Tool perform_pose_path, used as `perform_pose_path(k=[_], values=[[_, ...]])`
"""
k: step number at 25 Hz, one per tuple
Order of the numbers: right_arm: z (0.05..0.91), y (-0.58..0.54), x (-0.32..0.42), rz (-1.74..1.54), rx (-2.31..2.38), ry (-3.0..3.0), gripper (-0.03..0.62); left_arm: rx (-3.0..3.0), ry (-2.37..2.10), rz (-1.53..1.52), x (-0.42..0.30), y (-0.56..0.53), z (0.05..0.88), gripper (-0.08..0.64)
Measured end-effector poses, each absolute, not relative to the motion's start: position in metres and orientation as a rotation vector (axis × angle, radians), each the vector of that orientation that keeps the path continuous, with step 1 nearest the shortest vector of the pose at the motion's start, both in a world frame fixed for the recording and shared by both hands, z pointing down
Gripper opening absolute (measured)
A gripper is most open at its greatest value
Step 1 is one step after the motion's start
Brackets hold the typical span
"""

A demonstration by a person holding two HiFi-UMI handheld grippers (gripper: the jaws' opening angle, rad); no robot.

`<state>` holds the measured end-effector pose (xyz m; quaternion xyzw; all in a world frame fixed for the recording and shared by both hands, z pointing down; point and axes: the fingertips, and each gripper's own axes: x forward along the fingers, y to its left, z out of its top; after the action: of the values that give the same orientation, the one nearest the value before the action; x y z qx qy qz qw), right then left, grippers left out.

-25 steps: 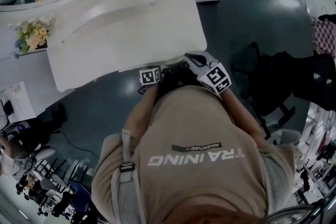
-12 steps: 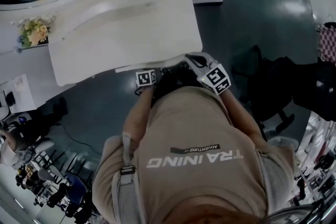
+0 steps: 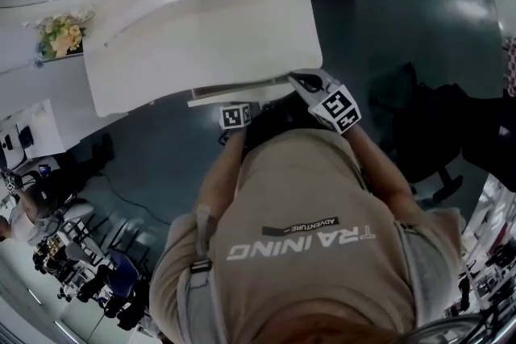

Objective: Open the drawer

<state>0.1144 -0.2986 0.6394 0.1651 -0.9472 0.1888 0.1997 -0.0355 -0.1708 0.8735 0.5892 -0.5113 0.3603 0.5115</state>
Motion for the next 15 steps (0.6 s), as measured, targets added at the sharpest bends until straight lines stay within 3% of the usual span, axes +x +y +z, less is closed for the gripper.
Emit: perform_pose_path(k=[15], values=[[0.603,-0.226,0.103,0.422,0.734,-2.572,0.003,1.532,-1.161,0.823,-0.033,-0.108,0.868,0.137]])
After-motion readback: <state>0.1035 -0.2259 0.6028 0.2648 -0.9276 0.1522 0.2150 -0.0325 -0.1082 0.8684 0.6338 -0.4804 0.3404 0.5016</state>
